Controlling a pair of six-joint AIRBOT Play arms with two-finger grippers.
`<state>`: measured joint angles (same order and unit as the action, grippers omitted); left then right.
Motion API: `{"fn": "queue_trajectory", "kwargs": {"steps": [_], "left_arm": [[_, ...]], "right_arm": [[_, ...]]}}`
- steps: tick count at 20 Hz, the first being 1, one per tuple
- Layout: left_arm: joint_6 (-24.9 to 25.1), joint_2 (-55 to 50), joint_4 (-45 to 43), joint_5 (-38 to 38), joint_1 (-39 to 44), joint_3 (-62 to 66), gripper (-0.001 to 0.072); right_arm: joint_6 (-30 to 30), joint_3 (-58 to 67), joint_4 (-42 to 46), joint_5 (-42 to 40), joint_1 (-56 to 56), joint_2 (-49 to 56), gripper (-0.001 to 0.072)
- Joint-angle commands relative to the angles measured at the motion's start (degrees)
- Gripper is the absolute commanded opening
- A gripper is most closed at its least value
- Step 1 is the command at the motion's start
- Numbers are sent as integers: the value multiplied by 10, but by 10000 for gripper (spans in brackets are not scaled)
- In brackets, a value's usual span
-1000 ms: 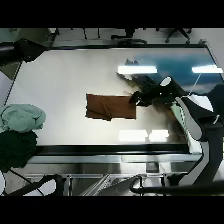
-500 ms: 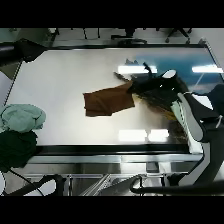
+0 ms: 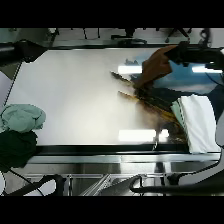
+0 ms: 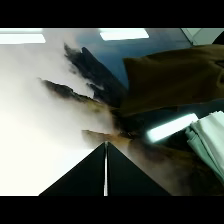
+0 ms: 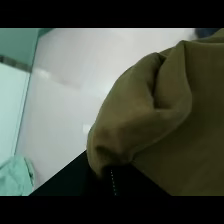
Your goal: Fold the shirts.
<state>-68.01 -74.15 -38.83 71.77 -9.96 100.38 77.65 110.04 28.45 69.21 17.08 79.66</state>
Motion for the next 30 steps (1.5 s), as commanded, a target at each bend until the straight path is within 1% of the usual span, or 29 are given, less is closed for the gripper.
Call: {"fn": "queue_trajectory", "kwargs": {"steps": [1,3,5,7,8,10,12,14,16,18,19,22,23,26,30], "left_arm": [[1,0,-1,3,0,0,16],[1,0,-1,3,0,0,17],[1,0,-1,3,0,0,16],[0,0,-1,3,0,0,17],[0,0,-1,4,0,0,16],[0,-4,0,12,0,0,17],[0,-14,0,34,0,0,17],[0,-26,0,52,0,0,16],[0,-36,1,60,0,0,17],[1,-40,9,63,0,0,17],[4,-40,16,63,0,0,17],[18,-39,30,63,0,0,17],[18,-40,30,63,0,0,17],[18,-39,30,64,0,0,17],[20,-40,30,63,1,0,17]], "right_arm": [[41,6,-2,15,100,-21,23],[50,6,-2,31,146,-26,23],[58,6,4,30,180,-39,23],[81,6,33,29,207,-55,23],[104,6,69,32,215,-65,23],[151,6,173,51,219,-87,22],[205,3,277,99,219,-106,22],[260,-5,348,146,219,-126,23],[312,-9,390,187,225,-144,23],[377,-9,417,245,244,-160,23],[389,-9,422,274,254,-165,22],[397,-10,450,351,280,-176,23],[397,-10,466,363,283,-181,23],[388,-49,494,363,292,-215,24],[339,-171,510,361,295,-253,24]]}}
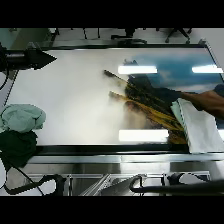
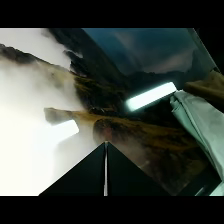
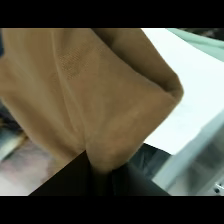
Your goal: Fold the shirts.
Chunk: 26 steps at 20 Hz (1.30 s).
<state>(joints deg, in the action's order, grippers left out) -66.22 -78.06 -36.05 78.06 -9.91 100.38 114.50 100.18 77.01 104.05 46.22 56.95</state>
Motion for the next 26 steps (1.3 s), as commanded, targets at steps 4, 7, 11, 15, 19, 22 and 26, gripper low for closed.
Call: {"fn": "queue_trajectory", "kwargs": {"steps": [4,7,11,15,19,22,26], "left_arm": [[4,0,1,1,1,0,17],[4,0,1,4,1,0,17],[5,0,2,4,1,0,17],[5,0,7,4,1,0,17],[21,8,114,5,-20,0,16],[19,34,116,35,-31,-11,14],[20,108,99,42,-13,-164,14]], "right_arm": [[-65,-195,95,-48,4,-51,24],[-79,-260,104,-77,4,-52,29],[-113,-275,104,-101,3,-38,598],[-113,-229,58,-157,-26,-31,577],[-156,-209,-46,-241,-112,-37,39],[-156,-211,-57,-268,-208,-43,24],[-155,-302,-57,-309,-386,-61,23]]}}
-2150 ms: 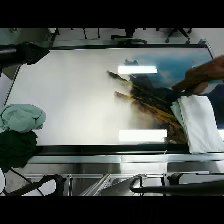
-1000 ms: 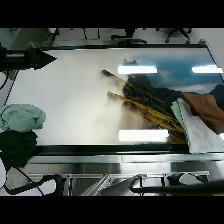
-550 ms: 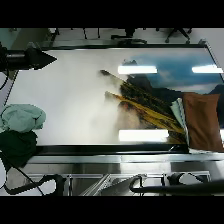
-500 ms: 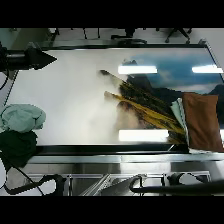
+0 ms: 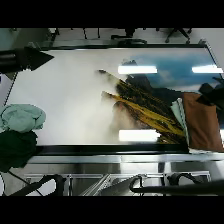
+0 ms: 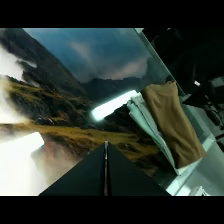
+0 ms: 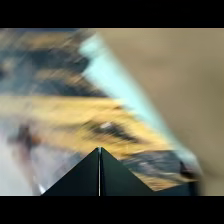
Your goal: Fold the shirts.
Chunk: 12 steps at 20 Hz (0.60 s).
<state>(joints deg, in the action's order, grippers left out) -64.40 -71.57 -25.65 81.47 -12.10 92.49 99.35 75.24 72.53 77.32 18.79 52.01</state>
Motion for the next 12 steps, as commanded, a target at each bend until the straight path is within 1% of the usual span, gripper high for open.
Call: {"fn": "queue_trajectory", "kwargs": {"steps": [1,4,7,10,12], "left_arm": [[5,66,-23,5,19,-136,14],[16,134,-72,-19,63,-288,14],[17,190,-109,-66,99,-391,14],[20,223,-109,-83,123,-444,15],[19,235,-108,-91,129,-459,16]], "right_arm": [[-3,-90,-13,-63,-159,-19,23],[14,-184,-12,-127,-289,-34,24],[14,-220,-12,-172,-370,-34,24],[13,-225,-13,-189,-403,-26,24],[14,-225,-32,-180,-404,-21,24]]}}
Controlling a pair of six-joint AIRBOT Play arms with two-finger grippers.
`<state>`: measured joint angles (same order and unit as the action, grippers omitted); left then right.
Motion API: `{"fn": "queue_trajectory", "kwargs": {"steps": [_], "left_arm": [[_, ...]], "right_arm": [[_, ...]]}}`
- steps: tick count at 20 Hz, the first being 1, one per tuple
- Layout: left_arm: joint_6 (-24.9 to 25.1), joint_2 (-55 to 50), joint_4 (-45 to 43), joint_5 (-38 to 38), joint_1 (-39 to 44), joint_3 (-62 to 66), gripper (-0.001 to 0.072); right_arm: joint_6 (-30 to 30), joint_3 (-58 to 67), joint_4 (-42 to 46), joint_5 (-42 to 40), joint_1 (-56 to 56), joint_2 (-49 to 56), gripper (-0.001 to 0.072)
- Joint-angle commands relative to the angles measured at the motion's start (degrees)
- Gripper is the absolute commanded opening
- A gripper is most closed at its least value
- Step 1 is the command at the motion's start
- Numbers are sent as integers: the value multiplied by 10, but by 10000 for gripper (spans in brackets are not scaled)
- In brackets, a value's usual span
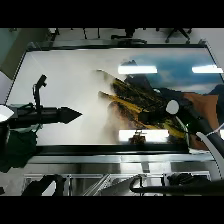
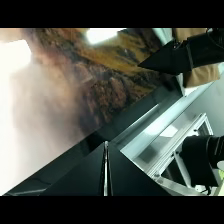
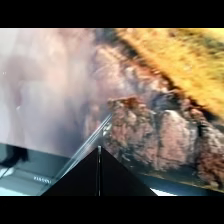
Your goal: Fold the shirts.
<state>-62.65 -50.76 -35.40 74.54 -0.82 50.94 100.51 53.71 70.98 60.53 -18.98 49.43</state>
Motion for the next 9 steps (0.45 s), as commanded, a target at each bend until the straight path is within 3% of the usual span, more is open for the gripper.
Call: {"fn": "queue_trajectory", "kwargs": {"steps": [1,9], "left_arm": [[2,31,-10,-26,17,-49,16],[2,32,-10,-27,12,-54,16]], "right_arm": [[2,-10,-30,-2,-26,6,24],[2,-10,-38,-1,-26,7,24]]}}
